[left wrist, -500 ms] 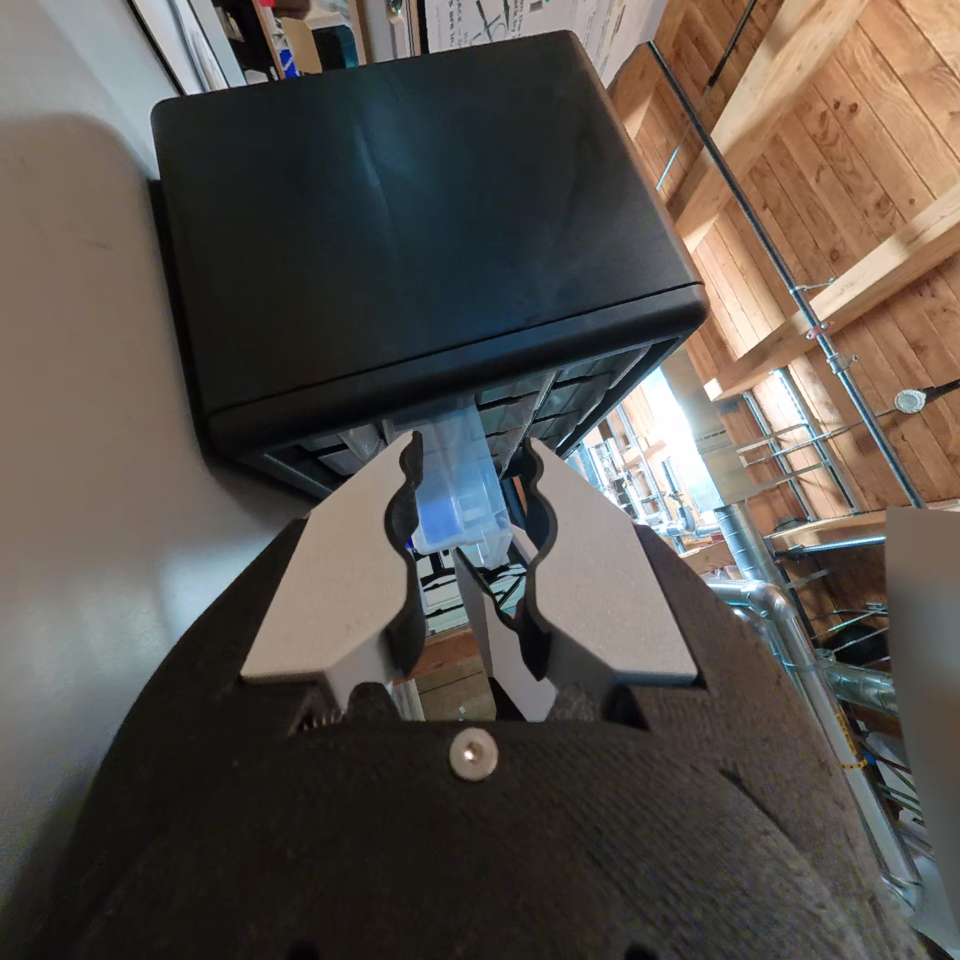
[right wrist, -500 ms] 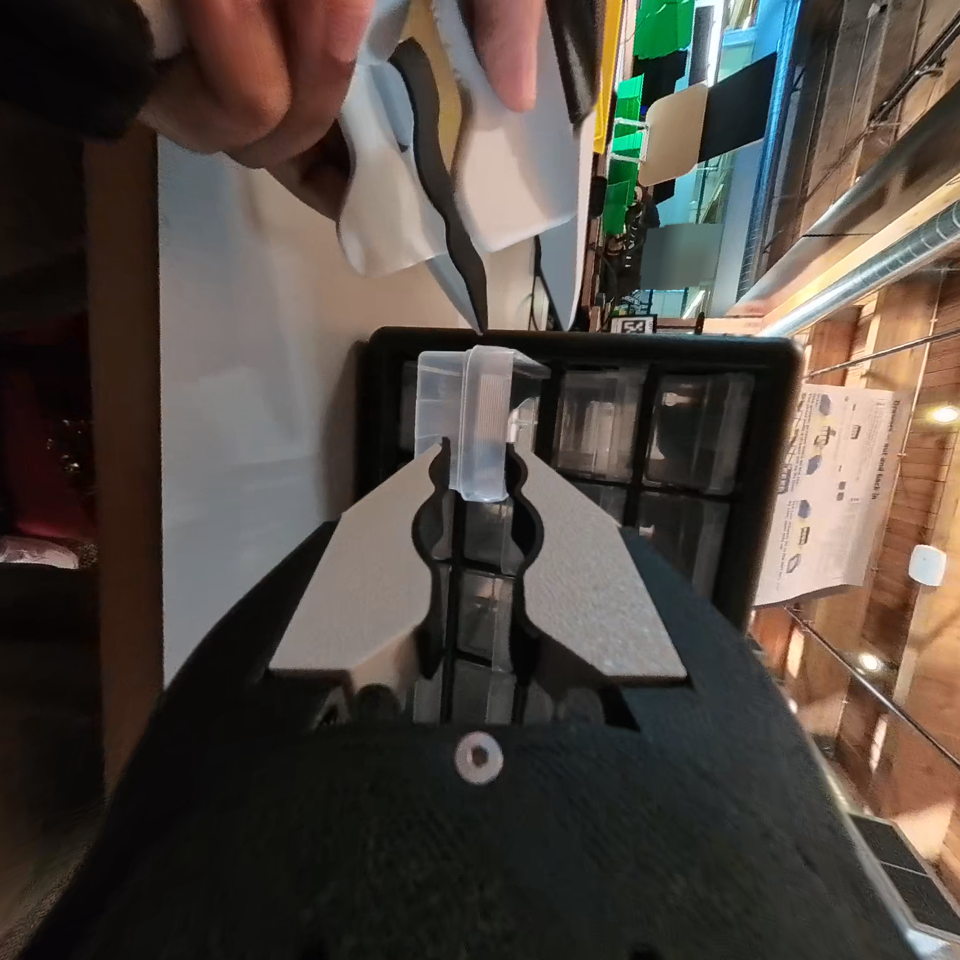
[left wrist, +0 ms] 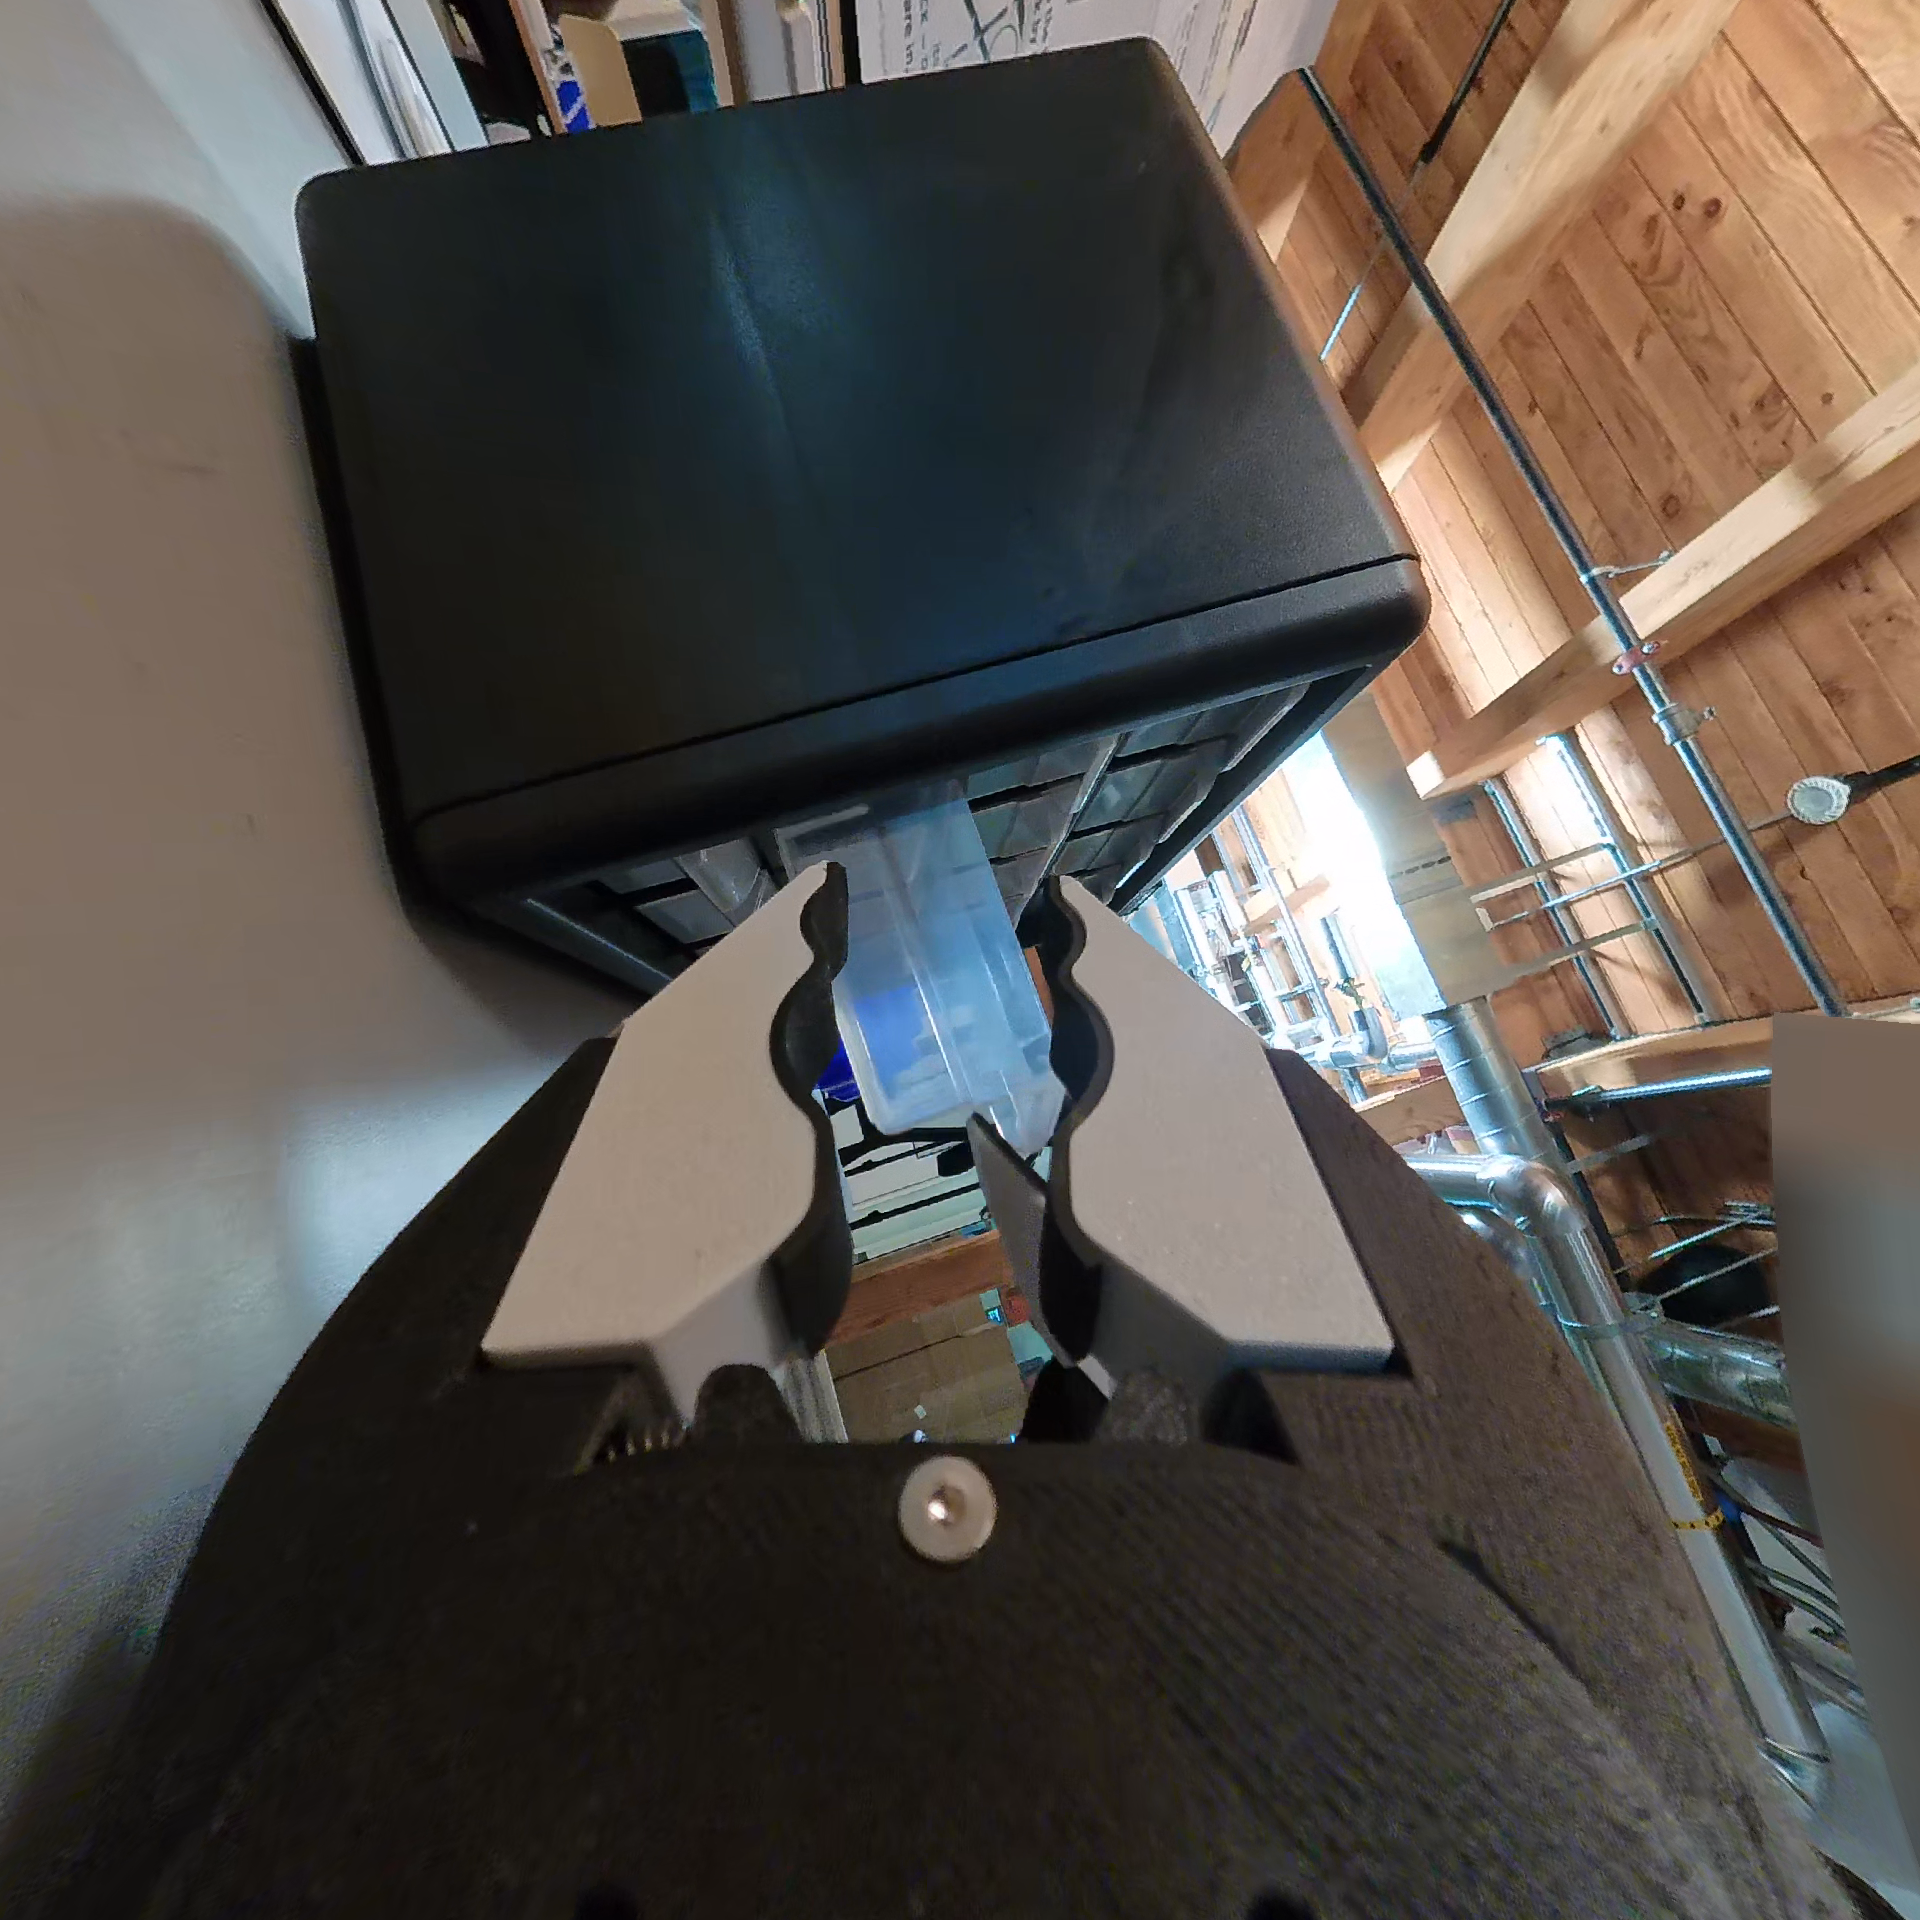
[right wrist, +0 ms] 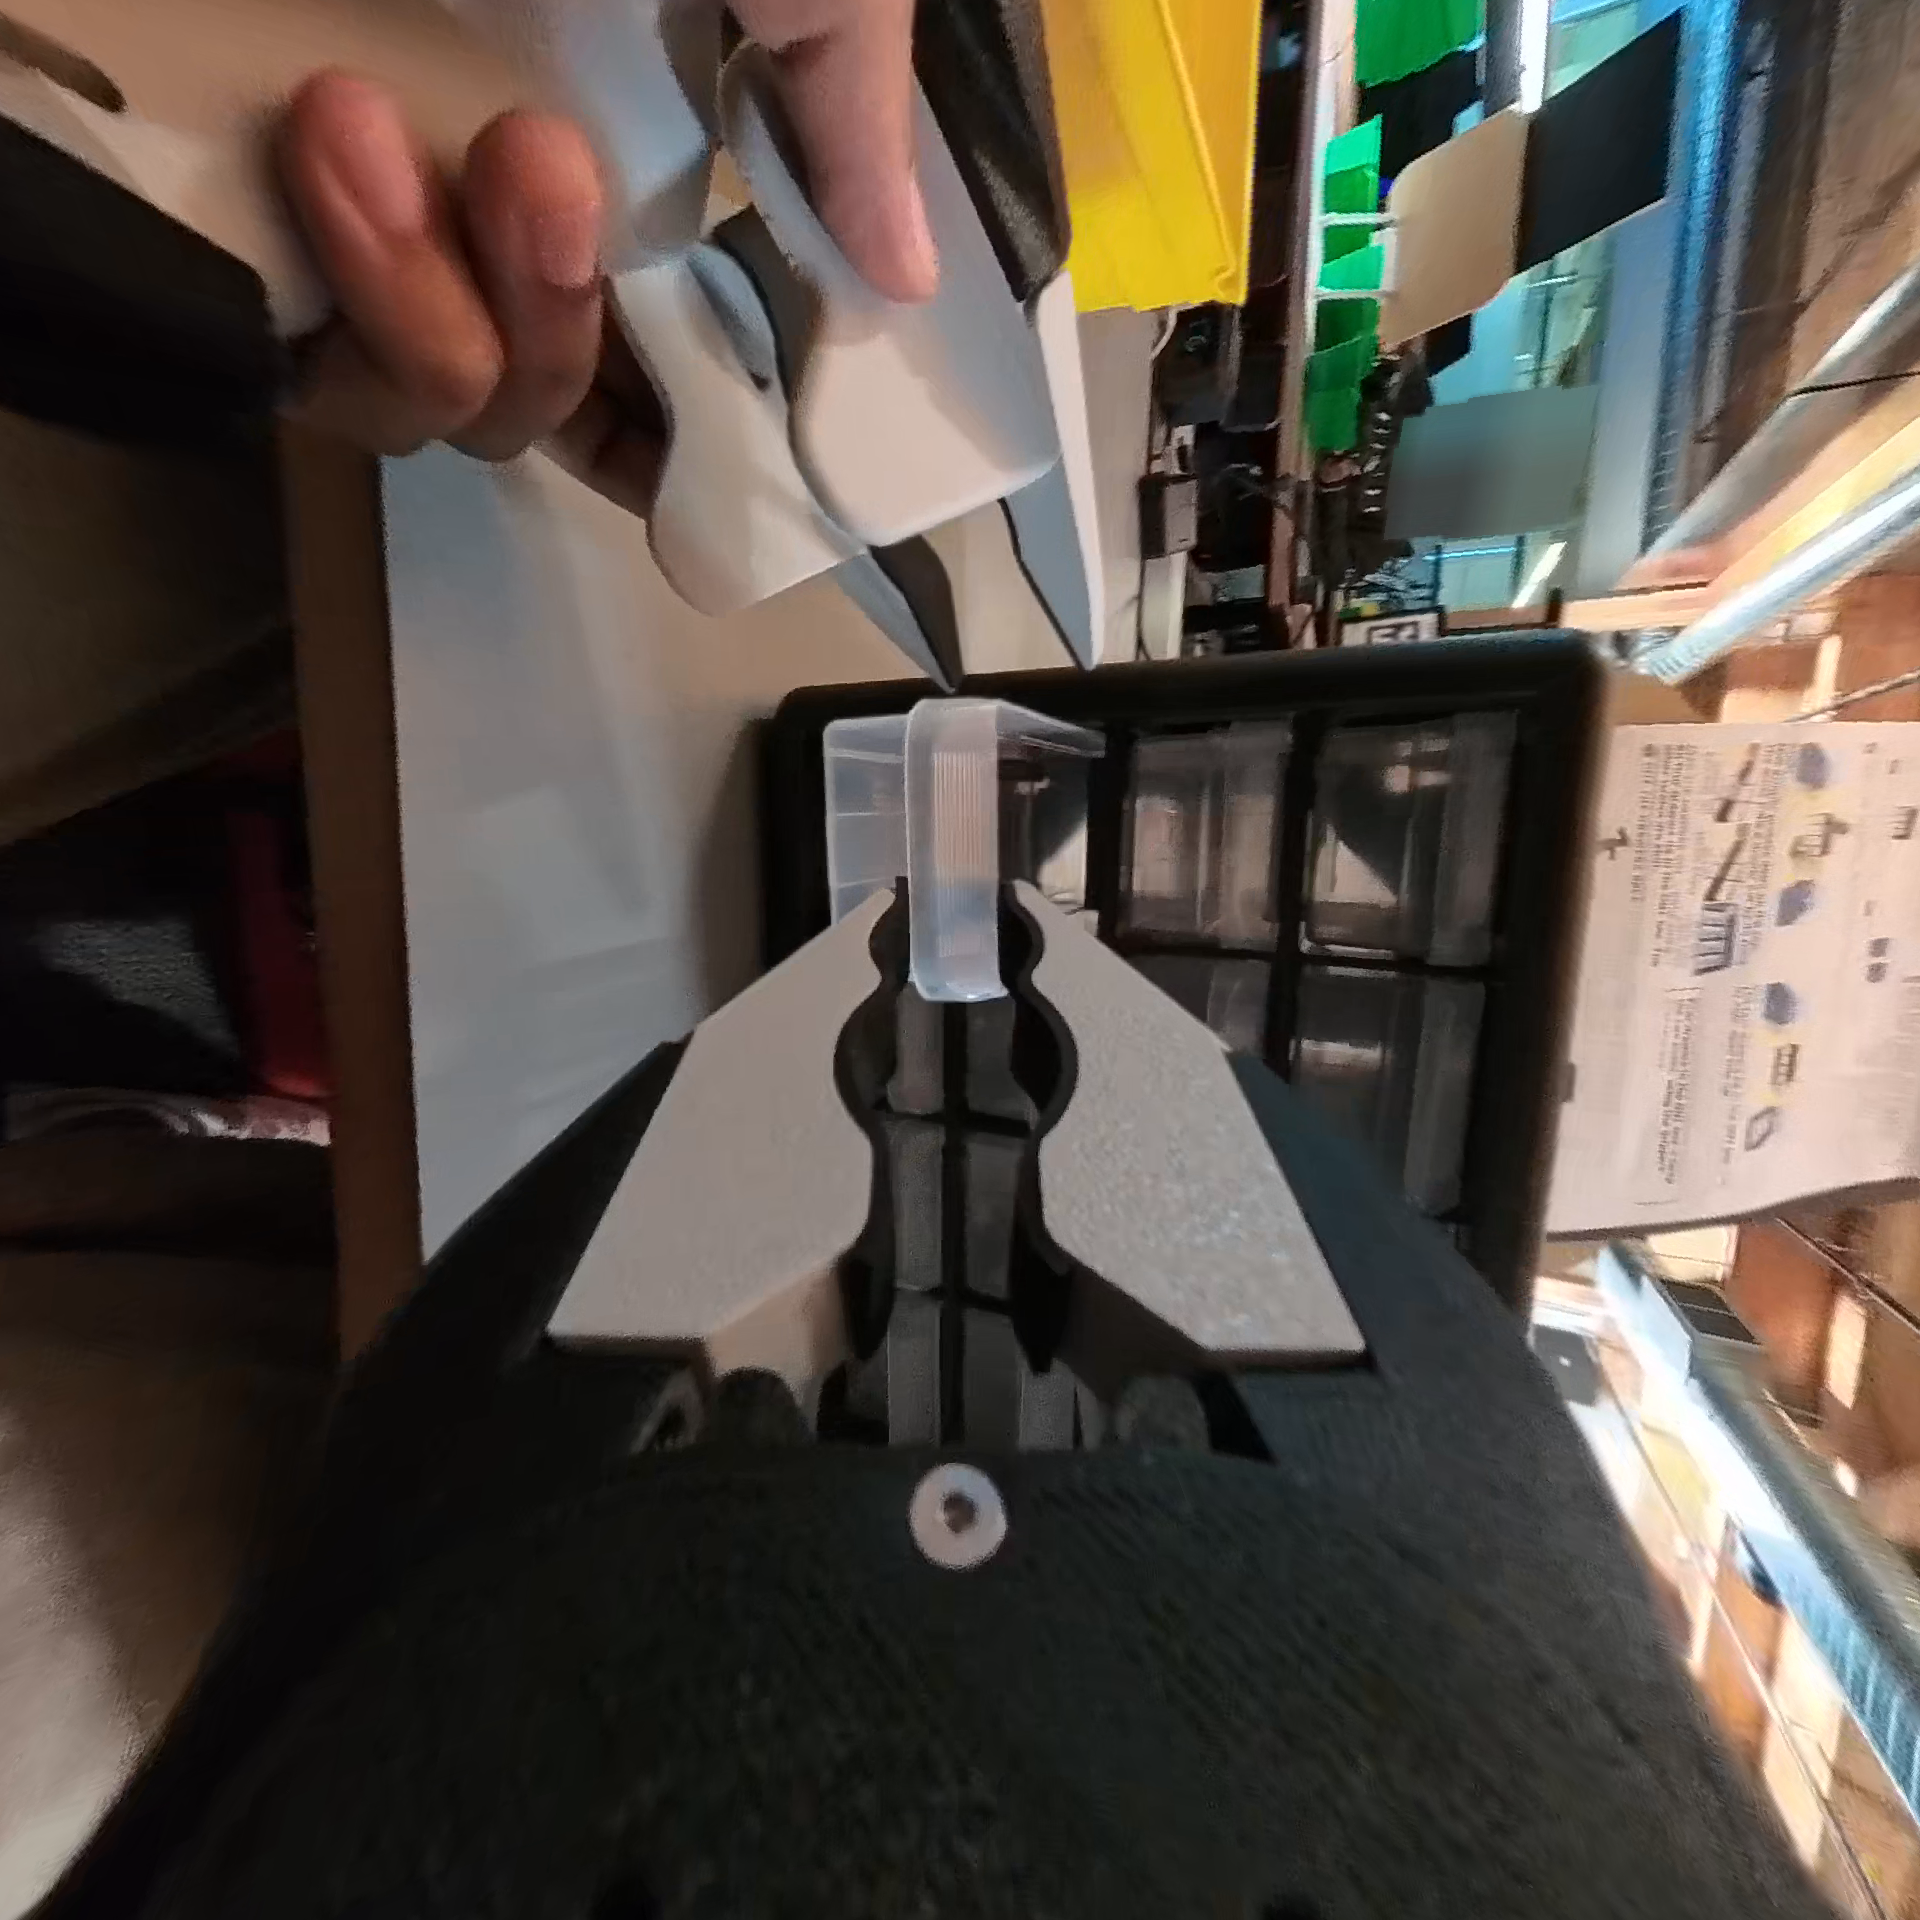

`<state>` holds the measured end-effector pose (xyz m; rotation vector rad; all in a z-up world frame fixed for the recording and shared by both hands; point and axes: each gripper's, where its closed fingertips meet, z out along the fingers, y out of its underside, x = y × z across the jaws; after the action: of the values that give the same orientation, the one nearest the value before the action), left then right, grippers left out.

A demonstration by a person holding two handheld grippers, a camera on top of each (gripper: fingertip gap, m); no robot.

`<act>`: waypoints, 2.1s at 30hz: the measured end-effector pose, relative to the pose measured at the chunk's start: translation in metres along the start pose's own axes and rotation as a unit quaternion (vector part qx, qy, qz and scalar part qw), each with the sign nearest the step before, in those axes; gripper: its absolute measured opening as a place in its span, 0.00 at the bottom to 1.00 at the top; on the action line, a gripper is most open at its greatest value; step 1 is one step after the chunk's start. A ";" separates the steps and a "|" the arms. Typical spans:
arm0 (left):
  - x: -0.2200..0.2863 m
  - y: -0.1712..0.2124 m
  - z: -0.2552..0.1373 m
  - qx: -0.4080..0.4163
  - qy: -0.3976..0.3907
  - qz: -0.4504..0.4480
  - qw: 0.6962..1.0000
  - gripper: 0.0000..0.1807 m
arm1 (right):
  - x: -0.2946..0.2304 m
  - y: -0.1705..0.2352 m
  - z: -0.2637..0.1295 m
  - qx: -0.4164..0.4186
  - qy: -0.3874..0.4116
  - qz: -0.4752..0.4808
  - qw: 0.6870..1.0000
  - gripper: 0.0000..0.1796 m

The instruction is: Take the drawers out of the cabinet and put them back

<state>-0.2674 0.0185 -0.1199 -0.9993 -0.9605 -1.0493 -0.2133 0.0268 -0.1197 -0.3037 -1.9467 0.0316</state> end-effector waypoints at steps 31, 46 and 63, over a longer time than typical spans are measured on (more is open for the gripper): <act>0.000 -0.008 -0.003 0.011 -0.005 0.016 1.000 0.17 | 0.050 -0.005 -0.114 0.111 -0.167 0.146 0.969 0.08; 0.012 0.019 0.002 -0.048 -0.113 0.304 0.945 0.24 | 0.165 0.288 -0.180 -0.128 0.127 0.366 0.913 0.08; 0.016 0.017 -0.071 -0.018 -0.223 0.421 0.879 0.27 | 0.133 0.456 -0.048 -0.269 0.161 0.354 0.881 0.01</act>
<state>-0.2373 -0.0495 -0.1257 -1.5355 -0.7289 -0.0988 -0.1274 0.4924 -0.0549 -1.2982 -1.3892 -0.0824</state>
